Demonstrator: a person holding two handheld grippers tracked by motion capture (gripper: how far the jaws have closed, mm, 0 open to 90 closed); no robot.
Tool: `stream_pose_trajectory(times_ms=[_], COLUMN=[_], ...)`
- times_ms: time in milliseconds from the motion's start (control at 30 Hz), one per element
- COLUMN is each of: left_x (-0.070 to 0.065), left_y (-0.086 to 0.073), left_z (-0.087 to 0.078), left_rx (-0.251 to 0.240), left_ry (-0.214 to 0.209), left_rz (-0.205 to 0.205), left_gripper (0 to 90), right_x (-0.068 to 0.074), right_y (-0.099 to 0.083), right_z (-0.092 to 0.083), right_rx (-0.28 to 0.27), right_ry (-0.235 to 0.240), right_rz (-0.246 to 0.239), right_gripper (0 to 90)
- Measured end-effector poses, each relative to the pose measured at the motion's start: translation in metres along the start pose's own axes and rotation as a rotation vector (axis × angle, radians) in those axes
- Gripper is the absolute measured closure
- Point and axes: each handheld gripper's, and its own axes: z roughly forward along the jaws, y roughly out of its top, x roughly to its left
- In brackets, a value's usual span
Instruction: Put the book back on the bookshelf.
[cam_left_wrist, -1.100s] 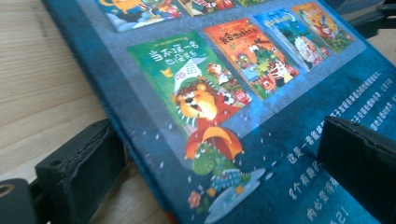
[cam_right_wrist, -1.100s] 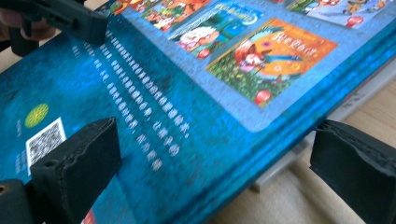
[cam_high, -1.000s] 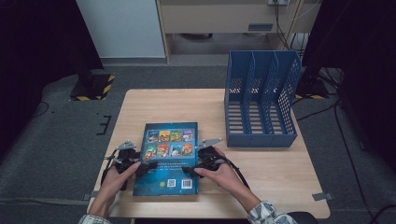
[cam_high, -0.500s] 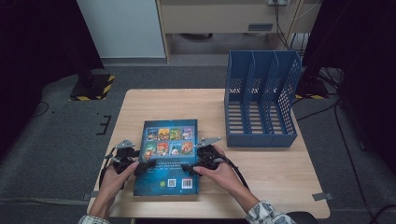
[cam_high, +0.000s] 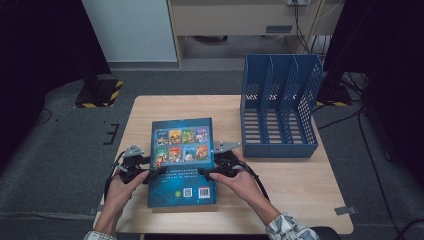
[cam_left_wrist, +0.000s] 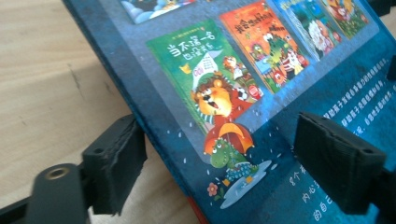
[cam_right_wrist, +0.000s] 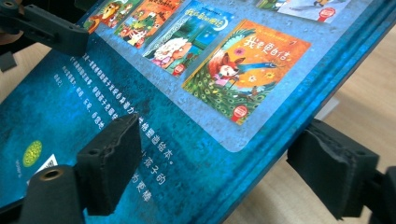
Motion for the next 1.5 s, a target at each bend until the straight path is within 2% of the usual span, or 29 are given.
stream_pose_trajectory(times_ms=[333,400,600,733,833,1100,1300,1500], left_x=[-0.001,-0.001,0.002,0.002,0.002,0.001,-0.001,-0.001], left_y=[0.010,0.013,0.022,0.028,0.032,0.044,0.055,0.060], left_z=[-0.010,-0.011,-0.014,-0.017,-0.018,-0.025,-0.029,-0.031], left_rx=[-0.012,-0.015,-0.013,-0.034,-0.022,-0.027,-0.031,-0.023], left_ry=[0.025,0.029,0.026,0.021,0.015,0.046,0.059,0.074], left_rz=[0.018,0.018,0.031,0.031,0.037,0.063,0.077,0.082], left_gripper=[24.7,26.5,28.8,32.4,33.1,37.2,41.8,43.0], right_x=[-0.001,-0.003,-0.006,-0.009,-0.009,-0.010,-0.010,-0.011], right_y=[0.015,0.020,0.028,0.033,0.039,0.050,0.060,0.066], right_z=[-0.002,-0.003,-0.005,-0.005,-0.008,-0.012,-0.018,-0.020], right_rx=[-0.003,0.004,0.007,0.014,0.008,-0.007,-0.011,0.000], right_ry=[-0.003,-0.003,-0.009,-0.016,-0.026,-0.050,-0.085,-0.087], right_rz=[-0.002,-0.018,-0.022,-0.026,-0.034,-0.055,-0.063,-0.060], right_gripper=[23.4,23.6,24.3,24.5,26.4,29.9,33.5,36.3])
